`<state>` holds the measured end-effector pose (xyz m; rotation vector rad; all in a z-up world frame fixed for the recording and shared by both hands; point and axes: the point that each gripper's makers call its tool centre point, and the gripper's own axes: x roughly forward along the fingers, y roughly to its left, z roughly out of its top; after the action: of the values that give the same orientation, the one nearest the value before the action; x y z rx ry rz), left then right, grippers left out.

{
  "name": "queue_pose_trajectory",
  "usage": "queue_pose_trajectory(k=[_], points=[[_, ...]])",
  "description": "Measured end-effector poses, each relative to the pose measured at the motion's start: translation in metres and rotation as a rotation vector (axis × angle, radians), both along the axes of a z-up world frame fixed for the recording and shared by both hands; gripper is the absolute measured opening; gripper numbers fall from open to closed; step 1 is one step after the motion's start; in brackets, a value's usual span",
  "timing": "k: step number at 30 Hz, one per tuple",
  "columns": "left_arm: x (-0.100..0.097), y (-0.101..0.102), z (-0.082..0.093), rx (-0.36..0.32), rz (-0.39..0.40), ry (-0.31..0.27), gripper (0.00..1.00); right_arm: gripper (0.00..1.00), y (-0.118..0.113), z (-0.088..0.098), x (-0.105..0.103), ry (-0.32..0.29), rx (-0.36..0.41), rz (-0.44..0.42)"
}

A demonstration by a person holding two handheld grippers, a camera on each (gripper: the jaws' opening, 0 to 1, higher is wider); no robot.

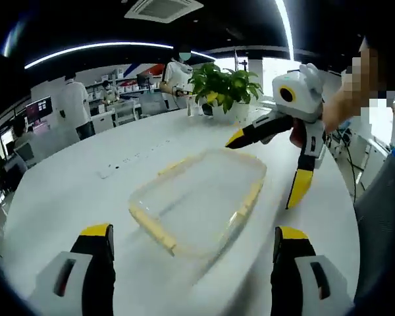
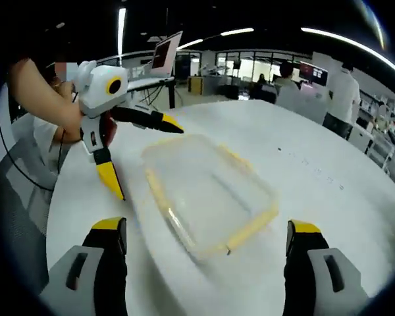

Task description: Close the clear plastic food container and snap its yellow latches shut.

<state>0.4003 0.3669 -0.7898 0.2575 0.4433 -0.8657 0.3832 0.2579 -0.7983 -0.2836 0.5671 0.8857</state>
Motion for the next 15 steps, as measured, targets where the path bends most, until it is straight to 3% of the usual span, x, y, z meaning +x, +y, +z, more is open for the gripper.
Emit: queue_pose_trajectory(k=[2,6,15], points=[[-0.0025,0.0000,0.0002,-0.041,0.031,0.029,0.99,1.00,-0.0028,-0.0014,-0.0017,-0.004,0.002,-0.024],[-0.0058,0.0005,0.0010,-0.080,0.068,0.025,0.99,1.00,-0.0061,-0.0005,-0.0033,0.009,0.038,-0.081],[-0.0049,0.0027,0.0029,-0.094,0.081,0.020,0.99,0.97,-0.0088,0.0032,-0.0085,0.029,0.076,-0.124]])
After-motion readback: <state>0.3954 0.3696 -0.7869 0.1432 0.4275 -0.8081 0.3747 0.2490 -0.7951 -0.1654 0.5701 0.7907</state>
